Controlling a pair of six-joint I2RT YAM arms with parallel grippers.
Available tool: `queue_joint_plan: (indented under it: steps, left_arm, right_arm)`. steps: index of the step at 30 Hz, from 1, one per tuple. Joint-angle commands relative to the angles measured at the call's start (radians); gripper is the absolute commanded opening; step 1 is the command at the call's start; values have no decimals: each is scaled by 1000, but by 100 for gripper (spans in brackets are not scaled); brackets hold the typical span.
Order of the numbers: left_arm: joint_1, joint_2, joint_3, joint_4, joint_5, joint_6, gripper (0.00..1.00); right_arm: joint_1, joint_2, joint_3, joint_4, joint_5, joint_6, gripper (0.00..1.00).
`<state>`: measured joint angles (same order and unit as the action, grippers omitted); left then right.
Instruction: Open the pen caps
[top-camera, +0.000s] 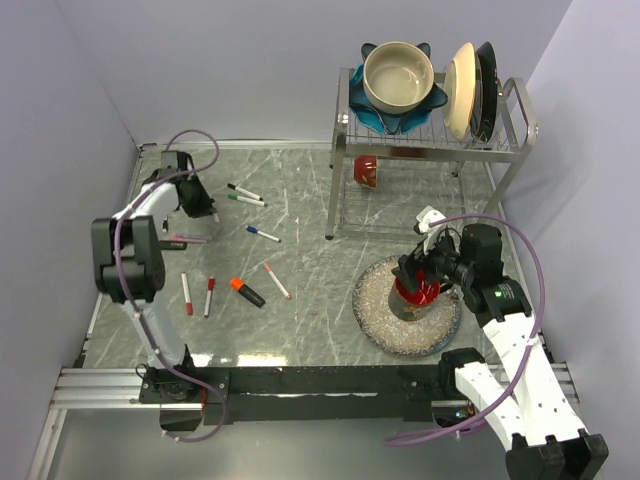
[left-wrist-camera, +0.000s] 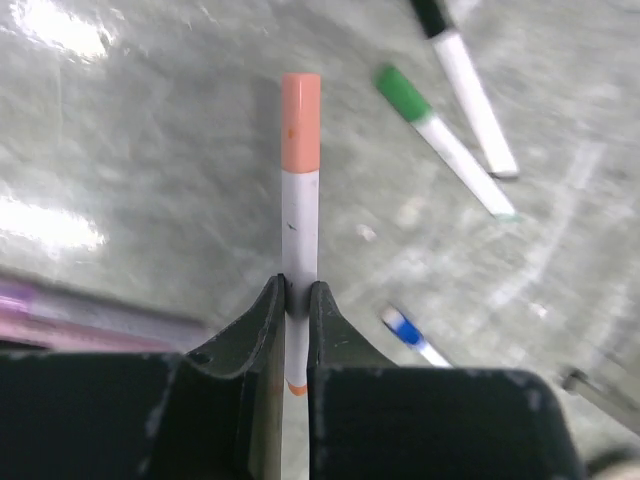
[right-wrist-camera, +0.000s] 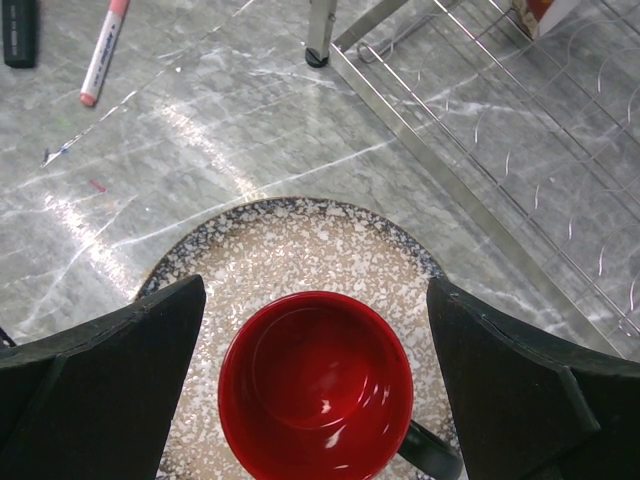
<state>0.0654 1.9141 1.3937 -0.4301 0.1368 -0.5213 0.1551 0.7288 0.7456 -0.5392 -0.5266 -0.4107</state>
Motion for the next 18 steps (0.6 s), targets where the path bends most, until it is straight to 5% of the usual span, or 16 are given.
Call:
queue_joint_plan:
  steps: [1,9,14,18]
  left_arm:
    - [14,-150,-180,261,177,-123,1]
    - [-9,-485,-677,661,392,-389,1]
    - [-108,-693,-966,958,412,-551,1]
    - [-229,-808,-1071,1102,371,-649,1]
  right_arm:
    - [6,-2,-3,16,-64,-17,100]
    - [12,-46,-25,21,-259,-43,100]
    - [142,-33,1,25,-300,-40,100]
    - [277,128,86,-34,-233,-46,100]
